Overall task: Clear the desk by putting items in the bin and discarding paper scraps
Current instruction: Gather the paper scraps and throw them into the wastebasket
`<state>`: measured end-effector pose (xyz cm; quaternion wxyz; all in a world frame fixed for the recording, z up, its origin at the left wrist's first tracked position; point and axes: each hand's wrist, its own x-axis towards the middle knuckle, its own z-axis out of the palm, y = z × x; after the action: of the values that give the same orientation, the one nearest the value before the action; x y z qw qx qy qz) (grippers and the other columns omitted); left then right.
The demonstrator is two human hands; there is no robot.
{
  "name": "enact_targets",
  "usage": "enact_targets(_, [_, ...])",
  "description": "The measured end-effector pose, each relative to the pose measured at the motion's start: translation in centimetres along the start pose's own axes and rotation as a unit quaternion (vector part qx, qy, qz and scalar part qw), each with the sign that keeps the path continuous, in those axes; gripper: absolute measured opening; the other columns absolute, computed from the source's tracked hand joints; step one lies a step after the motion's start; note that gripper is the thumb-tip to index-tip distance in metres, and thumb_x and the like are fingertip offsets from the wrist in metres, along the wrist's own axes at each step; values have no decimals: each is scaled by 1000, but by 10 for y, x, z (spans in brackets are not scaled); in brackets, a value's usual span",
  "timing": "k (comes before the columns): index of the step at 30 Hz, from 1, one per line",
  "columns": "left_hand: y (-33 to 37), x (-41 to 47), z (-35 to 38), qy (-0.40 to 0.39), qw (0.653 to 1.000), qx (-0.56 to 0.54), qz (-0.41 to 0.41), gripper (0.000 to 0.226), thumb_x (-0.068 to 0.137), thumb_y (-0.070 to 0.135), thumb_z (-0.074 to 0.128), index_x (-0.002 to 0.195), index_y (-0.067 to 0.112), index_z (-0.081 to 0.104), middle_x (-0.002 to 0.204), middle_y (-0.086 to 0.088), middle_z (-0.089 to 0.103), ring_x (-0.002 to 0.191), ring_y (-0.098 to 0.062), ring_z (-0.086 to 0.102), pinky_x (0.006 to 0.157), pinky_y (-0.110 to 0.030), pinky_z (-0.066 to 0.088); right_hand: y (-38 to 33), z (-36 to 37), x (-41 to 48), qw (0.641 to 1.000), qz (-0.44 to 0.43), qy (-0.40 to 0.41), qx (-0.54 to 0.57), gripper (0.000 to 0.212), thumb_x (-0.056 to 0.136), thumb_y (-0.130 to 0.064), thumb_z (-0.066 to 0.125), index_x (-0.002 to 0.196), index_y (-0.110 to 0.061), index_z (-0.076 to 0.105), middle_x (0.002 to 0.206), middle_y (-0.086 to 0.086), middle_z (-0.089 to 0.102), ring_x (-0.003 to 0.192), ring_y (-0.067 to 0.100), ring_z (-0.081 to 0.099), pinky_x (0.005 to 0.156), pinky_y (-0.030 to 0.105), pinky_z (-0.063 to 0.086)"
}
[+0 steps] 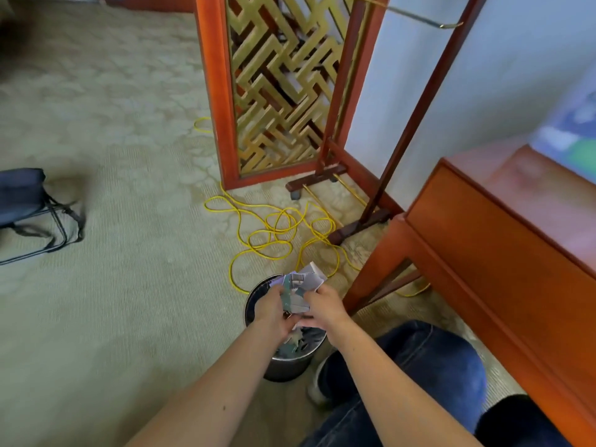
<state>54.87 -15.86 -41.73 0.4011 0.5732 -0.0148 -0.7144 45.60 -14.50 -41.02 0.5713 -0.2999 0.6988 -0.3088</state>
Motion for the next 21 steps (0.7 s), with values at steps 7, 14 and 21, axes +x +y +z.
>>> enact_targets(7, [2, 24, -18, 16, 998, -46, -48, 32, 97, 28, 46, 115, 5, 59, 107, -18, 60, 100, -35, 59, 91, -47, 50, 11, -2, 13, 992, 124, -28, 6, 34, 100, -11, 44, 132, 1, 47, 121, 22, 58, 123, 39, 55, 100, 50, 48])
enact_targets(14, [-6, 15, -27, 30, 998, 6, -59, 47, 104, 34, 33, 145, 11, 36, 144, -14, 43, 129, -40, 44, 105, -50, 36, 29, -25, 6, 991, 126, 14, -40, 33, 101, -11, 43, 132, -1, 47, 102, 6, 55, 100, 25, 55, 91, 39, 52])
enact_targets(21, [-5, -22, 17, -65, 998, 24, 14, 29, 100, 20, 40, 123, 10, 54, 118, -9, 60, 107, -25, 58, 92, -37, 45, -7, -33, -24, 992, -49, 87, 80, 16, 96, -10, 48, 105, -13, 61, 92, 4, 61, 74, 14, 60, 62, 26, 47])
